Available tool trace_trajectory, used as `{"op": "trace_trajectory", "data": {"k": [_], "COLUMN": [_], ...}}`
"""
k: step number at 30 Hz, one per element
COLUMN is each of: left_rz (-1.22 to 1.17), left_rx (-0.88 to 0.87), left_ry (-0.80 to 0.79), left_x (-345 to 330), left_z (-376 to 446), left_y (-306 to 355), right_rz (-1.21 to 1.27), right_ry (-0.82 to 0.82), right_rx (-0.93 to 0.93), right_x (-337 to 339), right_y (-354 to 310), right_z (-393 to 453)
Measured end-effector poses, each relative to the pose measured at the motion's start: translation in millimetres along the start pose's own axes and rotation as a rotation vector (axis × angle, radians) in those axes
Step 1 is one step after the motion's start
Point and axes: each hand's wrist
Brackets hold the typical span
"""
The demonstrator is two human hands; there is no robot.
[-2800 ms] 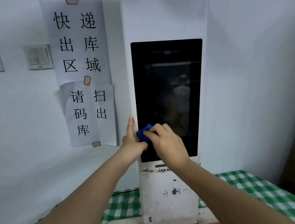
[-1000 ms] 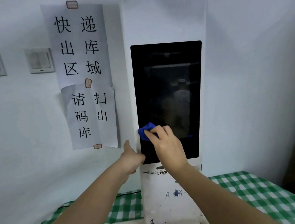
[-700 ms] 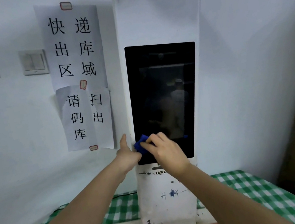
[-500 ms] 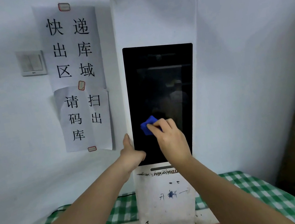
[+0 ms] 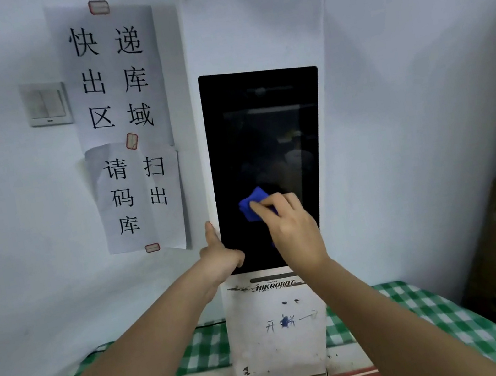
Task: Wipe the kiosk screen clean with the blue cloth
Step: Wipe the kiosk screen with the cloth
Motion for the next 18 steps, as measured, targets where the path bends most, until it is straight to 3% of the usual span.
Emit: {"op": "trace_trajectory", "data": {"k": [8, 14, 18], "left_rz": [0.005, -0.018, -0.052], "left_rx": [-0.034, -0.124, -0.108], "left_ry": [0.003, 0.019, 0.079], "left_x": [0.9, -8.2, -15.3], "left_z": [-5.5, -11.9, -13.1], "left_y": [2.9, 9.2, 13.3], "right_rz": [-0.044, 0.001, -0.034], "right_ry": [-0.211, 0.0, -0.019], "right_rx": [0.082, -0.031, -0.008], "right_x": [-16.3, 8.3, -3.7], "right_y": [6.9, 18.8, 25.6], "right_z": [-34.8, -10.6, -22.1]}}
Point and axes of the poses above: each hand's wrist, its own z-axis towards the middle knuckle, its own x-axis out of the back of the hand, y = z × x, and after that the axes turned 10 degrees about -y, right-handed
